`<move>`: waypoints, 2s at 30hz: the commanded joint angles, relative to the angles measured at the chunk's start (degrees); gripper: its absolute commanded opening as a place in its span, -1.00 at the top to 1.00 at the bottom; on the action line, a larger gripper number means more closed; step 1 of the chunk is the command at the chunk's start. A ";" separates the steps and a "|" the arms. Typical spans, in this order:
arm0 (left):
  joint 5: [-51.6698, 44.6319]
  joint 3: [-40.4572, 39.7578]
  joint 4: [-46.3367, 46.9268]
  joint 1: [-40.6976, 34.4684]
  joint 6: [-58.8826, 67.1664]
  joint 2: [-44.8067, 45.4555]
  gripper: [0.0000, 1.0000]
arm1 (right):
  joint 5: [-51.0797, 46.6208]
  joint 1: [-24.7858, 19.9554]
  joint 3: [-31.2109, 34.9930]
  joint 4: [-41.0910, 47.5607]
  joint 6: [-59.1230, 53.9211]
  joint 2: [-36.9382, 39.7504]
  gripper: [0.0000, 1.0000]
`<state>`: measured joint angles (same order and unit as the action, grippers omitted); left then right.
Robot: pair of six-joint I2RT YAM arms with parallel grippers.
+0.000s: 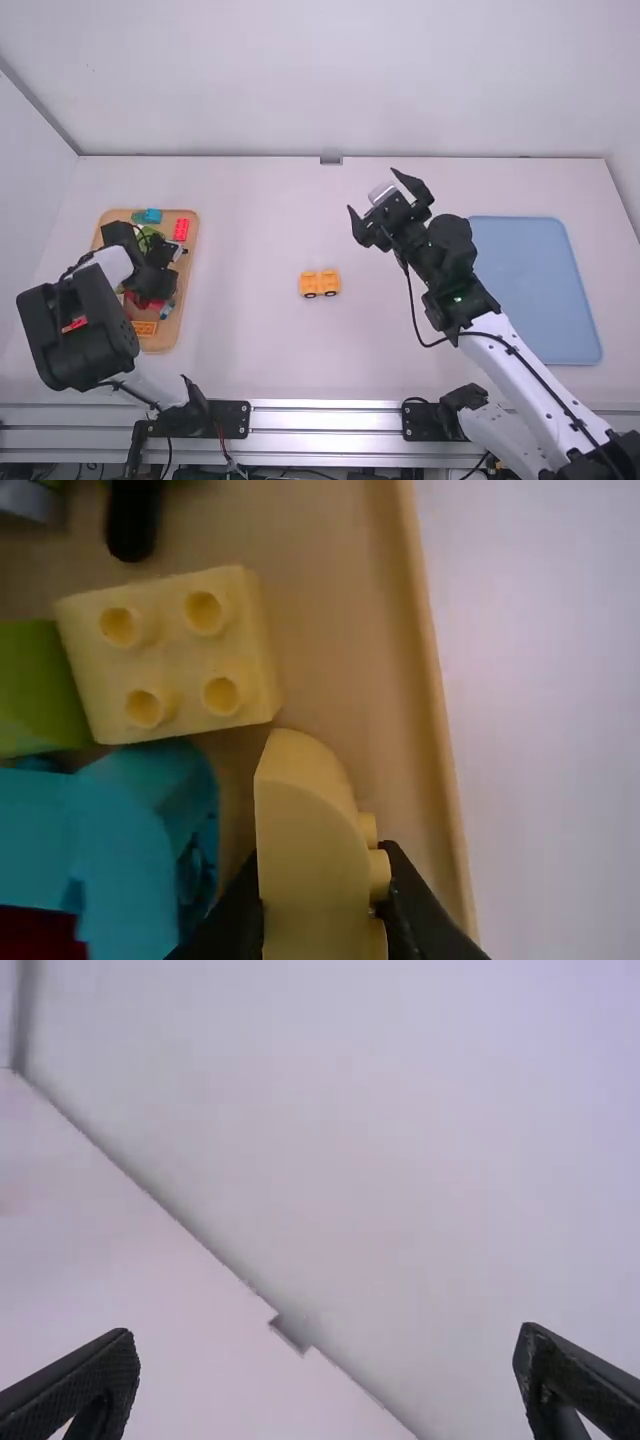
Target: Assemble lego blocks to make yellow taxi
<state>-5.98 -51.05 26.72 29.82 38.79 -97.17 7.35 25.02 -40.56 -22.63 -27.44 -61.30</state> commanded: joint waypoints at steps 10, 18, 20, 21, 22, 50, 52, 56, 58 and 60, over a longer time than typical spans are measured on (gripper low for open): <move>-1.84 -3.69 0.57 -8.24 -4.52 13.55 0.96 | 6.14 -1.11 -1.86 -2.12 8.85 -2.45 -0.97; -15.93 -3.63 -7.21 -23.39 6.05 22.05 0.95 | 22.97 -8.46 -3.91 -8.70 29.18 -17.27 -0.98; -19.89 -3.63 -10.01 -27.30 6.82 21.75 0.96 | 34.21 -10.54 -6.71 -8.68 32.83 -23.08 -0.98; -22.23 -3.63 -11.34 -28.96 7.56 21.35 0.96 | 39.74 -11.17 -8.33 -8.63 34.40 -26.01 -0.96; -24.02 -3.63 -12.41 -30.10 8.02 20.90 0.96 | 42.25 -11.41 -9.20 -8.63 35.32 -27.54 -0.95; -23.41 -3.65 -25.75 -46.31 7.52 9.20 0.95 | 55.01 -6.08 -17.18 -2.58 46.75 -42.32 -0.31; -22.91 -3.63 -25.62 -46.31 7.50 8.96 0.94 | 53.24 -5.40 -17.18 -2.56 46.75 -42.32 -0.32; -23.63 -3.65 -25.92 -46.34 7.41 8.96 0.96 | 50.31 -4.31 -17.18 -2.40 47.12 -42.32 -0.23; -23.02 -3.65 -26.84 -46.31 5.29 8.96 0.96 | 49.37 -4.09 -17.18 -2.40 47.17 -42.32 -0.19; -23.12 -3.65 -28.28 -46.31 2.21 8.96 0.96 | 47.28 -3.96 -17.18 -2.45 47.15 -42.32 -0.10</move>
<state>-28.23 -54.04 -0.14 -16.29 44.84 -87.90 56.97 20.36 -56.14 -25.15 19.46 -103.18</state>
